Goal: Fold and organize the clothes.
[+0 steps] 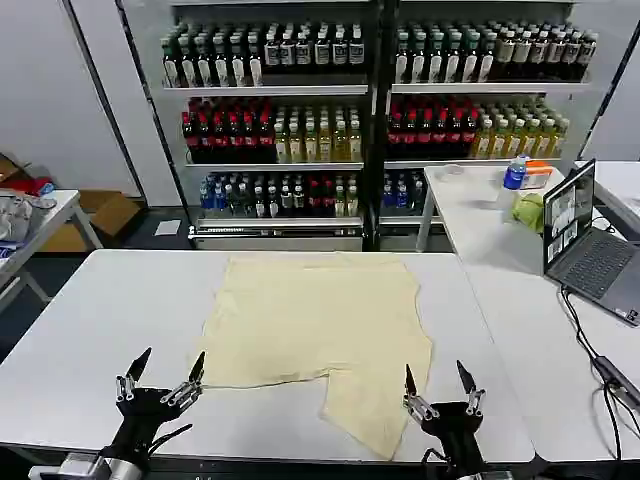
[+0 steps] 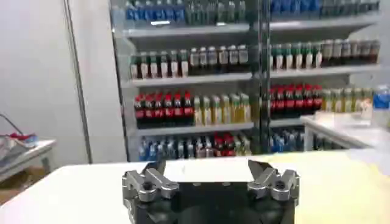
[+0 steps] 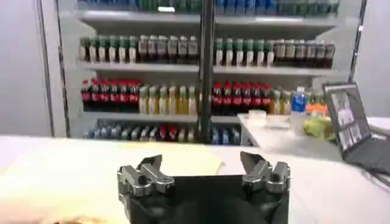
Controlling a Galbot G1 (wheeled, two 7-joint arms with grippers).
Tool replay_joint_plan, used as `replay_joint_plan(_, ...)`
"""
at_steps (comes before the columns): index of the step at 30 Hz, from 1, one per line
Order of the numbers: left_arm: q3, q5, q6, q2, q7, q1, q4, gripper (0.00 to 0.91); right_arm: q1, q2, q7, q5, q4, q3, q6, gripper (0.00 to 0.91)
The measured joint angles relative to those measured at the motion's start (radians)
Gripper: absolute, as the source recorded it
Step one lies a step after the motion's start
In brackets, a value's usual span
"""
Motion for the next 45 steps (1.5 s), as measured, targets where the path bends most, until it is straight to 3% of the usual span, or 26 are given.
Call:
replay_joint_plan(11, 0.027, -0.007, 0.140, 0.080, -0.022, -0.070, 0.085, 0.907, -0.039, 0.033, 0.034, -0.076, -0.041, -0.062, -0.086, 0.907)
replay_joint_plan(19, 0.052, -0.052, 0.224, 0.124, -0.037, -0.126, 0.151, 0.907, -0.037, 0.053, 0.056, -0.096, -0.078, -0.097, -0.110, 0.907)
replay_joint_plan(30, 0.102, -0.078, 0.287, 0.136, -0.061, -0.197, 0.232, 0.907, -0.028, 0.077, 0.071, -0.098, -0.115, -0.133, -0.139, 0.907)
replay_joint_plan(31, 0.106, -0.080, 0.290, 0.137, -0.062, -0.203, 0.238, 0.796, -0.026, 0.079, 0.074, -0.095, -0.120, -0.137, -0.141, 0.836)
replay_joint_plan(32, 0.110, -0.082, 0.292, 0.139, -0.063, -0.210, 0.245, 0.615, -0.025, 0.082, 0.076, -0.092, -0.125, -0.141, -0.143, 0.725)
replay_joint_plan(33, 0.113, -0.083, 0.294, 0.141, -0.064, -0.217, 0.251, 0.050, -0.024, 0.085, 0.077, -0.091, -0.129, -0.144, -0.143, 0.453)
replay_joint_plan(34, 0.116, -0.085, 0.296, 0.143, -0.065, -0.222, 0.256, 0.010, -0.022, 0.087, 0.078, -0.089, -0.133, -0.147, -0.143, 0.373)
replay_joint_plan(35, 0.120, -0.088, 0.298, 0.145, -0.065, -0.229, 0.262, 0.010, -0.020, 0.090, 0.077, -0.087, -0.137, -0.150, -0.142, 0.232)
replay_joint_plan(37, 0.127, -0.091, 0.301, 0.147, -0.066, -0.240, 0.274, 0.010, -0.017, 0.095, 0.077, -0.081, -0.144, -0.155, -0.141, 0.101)
replay_joint_plan(41, 0.139, -0.095, 0.307, 0.147, -0.074, -0.261, 0.299, 0.010, -0.012, 0.103, 0.077, -0.076, -0.158, -0.162, -0.140, 0.000)
replay_joint_plan(45, 0.150, -0.105, 0.311, 0.151, -0.076, -0.279, 0.323, 0.010, -0.015, 0.109, 0.077, -0.071, -0.165, -0.168, -0.140, 0.000)
